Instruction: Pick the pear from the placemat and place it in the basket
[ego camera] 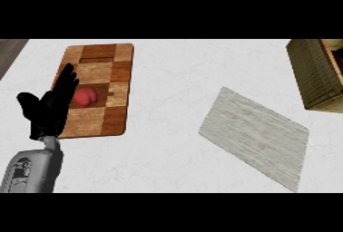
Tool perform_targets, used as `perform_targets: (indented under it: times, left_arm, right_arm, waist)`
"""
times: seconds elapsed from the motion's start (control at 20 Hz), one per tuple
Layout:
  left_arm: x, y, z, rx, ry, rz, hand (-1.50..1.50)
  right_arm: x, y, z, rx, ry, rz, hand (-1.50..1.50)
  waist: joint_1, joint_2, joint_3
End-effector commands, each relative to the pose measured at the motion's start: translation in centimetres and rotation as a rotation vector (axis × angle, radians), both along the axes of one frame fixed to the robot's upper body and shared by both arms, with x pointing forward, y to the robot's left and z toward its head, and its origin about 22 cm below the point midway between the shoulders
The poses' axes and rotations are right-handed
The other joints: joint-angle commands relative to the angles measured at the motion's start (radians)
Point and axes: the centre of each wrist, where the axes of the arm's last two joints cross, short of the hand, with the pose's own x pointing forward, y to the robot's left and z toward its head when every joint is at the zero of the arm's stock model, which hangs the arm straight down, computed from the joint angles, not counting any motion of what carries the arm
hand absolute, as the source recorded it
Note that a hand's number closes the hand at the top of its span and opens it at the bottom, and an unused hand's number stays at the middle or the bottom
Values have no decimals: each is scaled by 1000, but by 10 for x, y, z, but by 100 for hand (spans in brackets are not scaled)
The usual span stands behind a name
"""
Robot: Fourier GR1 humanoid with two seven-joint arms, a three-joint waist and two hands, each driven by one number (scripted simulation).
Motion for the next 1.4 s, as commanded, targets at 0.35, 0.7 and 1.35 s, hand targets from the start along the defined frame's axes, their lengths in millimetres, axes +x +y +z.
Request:
perform_targets:
  times: [0.35, 0.7, 1.35]
  left_arm:
    - [5, 12, -2, -1, 9, 13, 0]
    - [0, -16, 12, -8, -13, -15, 0]
    - [0, -3, 11, -11, -12, 13, 0]
  right_arm:
    - [-2, -4, -6, -16, 107, -14, 150]
    - [-1, -3, -12, 6, 167, -44, 150]
    - [-1, -3, -11, 224, 149, -124, -150]
  waist:
    - [2, 2, 0]
    - [13, 1, 1]
    - [6, 2, 2]
